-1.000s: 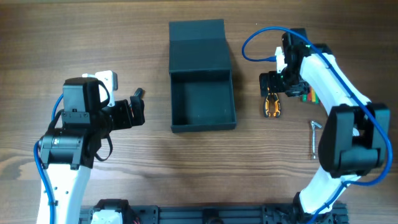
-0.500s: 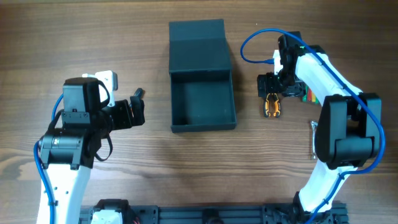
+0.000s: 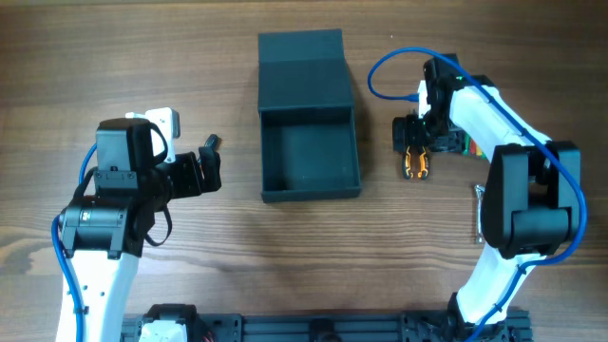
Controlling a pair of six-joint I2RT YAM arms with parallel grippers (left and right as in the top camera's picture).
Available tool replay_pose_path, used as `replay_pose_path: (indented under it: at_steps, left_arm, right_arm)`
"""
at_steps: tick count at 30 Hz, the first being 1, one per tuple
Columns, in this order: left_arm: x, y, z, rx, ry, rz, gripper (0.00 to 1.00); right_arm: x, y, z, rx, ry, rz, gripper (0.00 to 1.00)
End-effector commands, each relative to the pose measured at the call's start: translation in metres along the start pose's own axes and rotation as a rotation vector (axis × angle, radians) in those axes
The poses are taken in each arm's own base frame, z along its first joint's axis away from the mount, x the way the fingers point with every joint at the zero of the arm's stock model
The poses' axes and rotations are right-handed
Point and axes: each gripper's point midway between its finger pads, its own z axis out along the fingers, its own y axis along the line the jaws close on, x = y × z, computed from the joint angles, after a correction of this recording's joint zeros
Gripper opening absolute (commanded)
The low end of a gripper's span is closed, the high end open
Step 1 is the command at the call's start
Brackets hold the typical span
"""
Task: Pack container
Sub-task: 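Lower the right gripper and close it on the pliers handles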
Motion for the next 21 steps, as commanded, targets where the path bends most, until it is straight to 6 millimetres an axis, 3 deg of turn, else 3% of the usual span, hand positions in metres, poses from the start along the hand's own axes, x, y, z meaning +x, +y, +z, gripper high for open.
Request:
replay_pose_path:
  at_steps: [1,10,21]
  left_arm:
    - [-0.0063,0.0003,-0.0048,-0.004,-0.020,0.015,1.00]
    - [-0.0054,0.0005,-0.0049,-0.005,-0.017,0.015,1.00]
    - [-0.0037,0.0009,-0.0048,-0.007,-0.009,0.014,1.00]
  right_arm:
    - [0.0106,-0.0046,0.0110,0.020,0.031,0.024,1.00]
    - [0.0115,-0.0045,0.0114,0.020,0.034,0.022,0.94]
    - [0.0118,-0.0005,0.0114,-0.003,0.036,0.022,0.63]
